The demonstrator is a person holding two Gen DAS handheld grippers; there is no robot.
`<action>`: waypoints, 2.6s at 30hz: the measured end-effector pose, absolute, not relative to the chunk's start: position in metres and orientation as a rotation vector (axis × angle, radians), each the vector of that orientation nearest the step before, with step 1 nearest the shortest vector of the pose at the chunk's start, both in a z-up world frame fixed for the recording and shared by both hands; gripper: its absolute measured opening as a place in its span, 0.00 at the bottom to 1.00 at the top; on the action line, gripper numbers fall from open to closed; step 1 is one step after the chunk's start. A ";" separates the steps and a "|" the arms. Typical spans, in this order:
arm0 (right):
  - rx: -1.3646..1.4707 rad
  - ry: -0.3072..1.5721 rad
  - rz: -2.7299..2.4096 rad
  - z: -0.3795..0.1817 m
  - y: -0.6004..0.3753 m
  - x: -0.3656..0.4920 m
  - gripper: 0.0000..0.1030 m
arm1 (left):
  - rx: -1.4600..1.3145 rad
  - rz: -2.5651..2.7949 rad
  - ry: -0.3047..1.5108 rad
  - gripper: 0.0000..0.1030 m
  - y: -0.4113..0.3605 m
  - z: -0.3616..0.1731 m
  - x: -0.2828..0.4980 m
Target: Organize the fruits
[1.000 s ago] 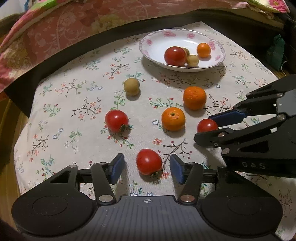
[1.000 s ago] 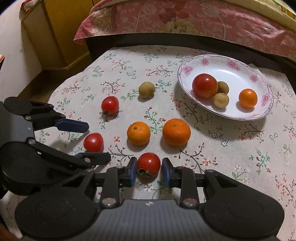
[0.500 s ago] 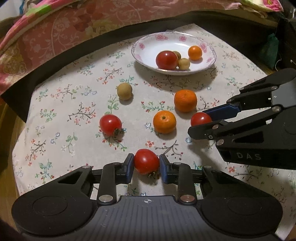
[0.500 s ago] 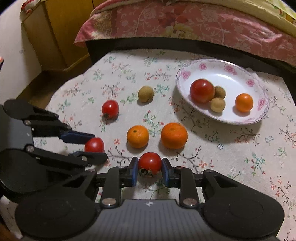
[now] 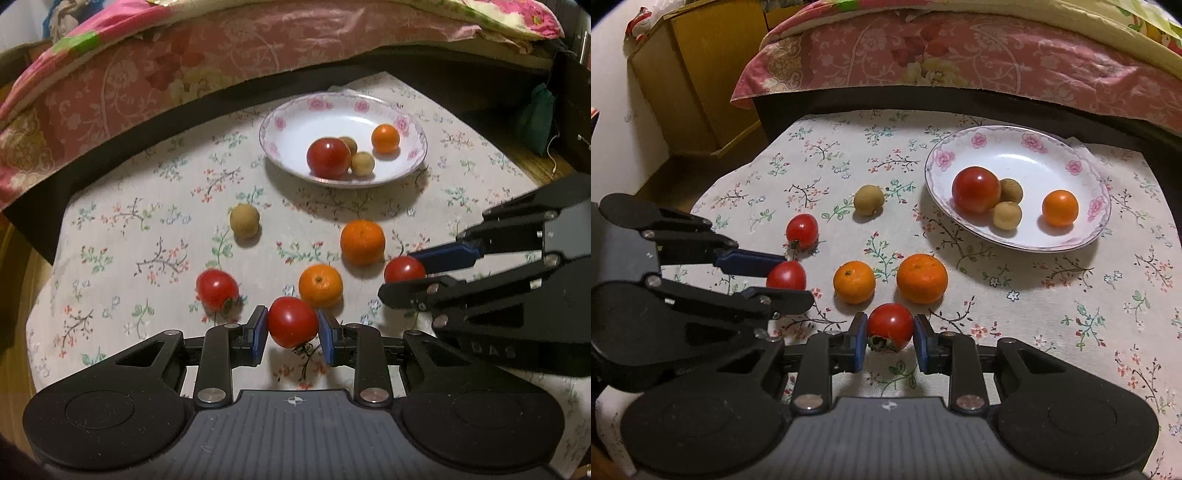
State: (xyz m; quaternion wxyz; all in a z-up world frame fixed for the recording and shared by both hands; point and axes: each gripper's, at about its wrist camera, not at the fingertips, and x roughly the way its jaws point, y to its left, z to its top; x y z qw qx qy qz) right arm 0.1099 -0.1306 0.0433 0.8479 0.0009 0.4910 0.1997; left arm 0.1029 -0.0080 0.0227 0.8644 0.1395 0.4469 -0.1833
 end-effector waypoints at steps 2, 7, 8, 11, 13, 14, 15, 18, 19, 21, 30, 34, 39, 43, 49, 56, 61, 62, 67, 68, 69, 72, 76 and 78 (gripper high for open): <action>0.007 1.033 0.418 0.044 -0.132 0.109 0.26 | 0.288 -0.385 0.930 0.36 -0.009 0.026 0.104; 0.021 1.019 0.405 0.050 -0.138 0.108 0.26 | 0.284 -0.392 0.910 0.36 -0.014 0.032 0.106; 0.024 1.014 0.400 0.051 -0.139 0.108 0.26 | 0.282 -0.393 0.908 0.36 -0.015 0.032 0.107; 0.034 1.004 0.392 0.054 -0.143 0.109 0.26 | 0.276 -0.396 0.901 0.36 -0.018 0.035 0.109; 0.038 0.999 0.388 0.056 -0.144 0.109 0.26 | 0.277 -0.398 0.897 0.36 -0.019 0.035 0.110; 0.040 0.996 0.387 0.056 -0.145 0.109 0.26 | 0.277 -0.399 0.896 0.36 -0.020 0.036 0.110; 0.040 0.994 0.387 0.057 -0.145 0.109 0.26 | 0.280 -0.401 0.895 0.36 -0.020 0.036 0.110; 0.038 0.993 0.385 0.057 -0.147 0.109 0.26 | 0.288 -0.393 0.889 0.38 -0.013 0.038 0.108; 0.038 0.995 0.382 0.057 -0.147 0.109 0.26 | 0.284 -0.386 0.890 0.39 -0.008 0.039 0.107; 0.043 1.000 0.380 0.056 -0.147 0.110 0.26 | 0.264 -0.377 0.906 0.40 0.007 0.040 0.105; 0.046 1.004 0.416 0.057 -0.138 0.107 0.26 | 0.215 -0.265 0.951 0.43 0.053 0.039 0.082; 0.031 1.003 0.432 0.057 -0.131 0.104 0.26 | 0.251 -0.222 0.956 0.44 0.057 0.029 0.078; 0.023 1.005 0.444 0.058 -0.125 0.104 0.26 | 0.254 -0.186 0.959 0.46 0.065 0.023 0.082; 0.024 1.013 0.448 0.055 -0.125 0.105 0.26 | 0.243 -0.168 0.956 0.48 0.071 0.022 0.081; 0.015 1.021 0.465 0.052 -0.121 0.104 0.26 | 0.242 -0.117 0.966 0.53 0.077 0.016 0.082; 0.016 1.019 0.465 0.052 -0.120 0.104 0.26 | 0.239 -0.098 0.989 0.48 0.080 0.009 0.085; 0.018 1.018 0.468 0.052 -0.121 0.104 0.26 | 0.238 -0.095 1.003 0.45 0.078 0.004 0.087; 0.018 1.017 0.468 0.052 -0.121 0.104 0.26 | 0.237 -0.097 1.003 0.43 0.077 0.004 0.088; 0.019 1.020 0.461 0.051 -0.122 0.104 0.26 | 0.229 -0.100 1.005 0.39 0.075 0.003 0.089; 0.019 1.021 0.459 0.051 -0.122 0.104 0.26 | 0.228 -0.100 1.006 0.38 0.075 0.003 0.088; 0.019 1.021 0.457 0.051 -0.123 0.104 0.26 | 0.228 -0.099 1.008 0.36 0.075 0.003 0.088; 0.025 1.018 0.455 0.052 -0.124 0.105 0.26 | 0.229 -0.100 1.007 0.34 0.074 0.003 0.086; 0.024 1.011 0.456 0.054 -0.124 0.104 0.26 | 0.217 -0.117 1.004 0.33 0.070 0.005 0.085; 0.026 1.010 0.453 0.054 -0.125 0.105 0.26 | 0.215 -0.131 0.998 0.33 0.067 0.007 0.085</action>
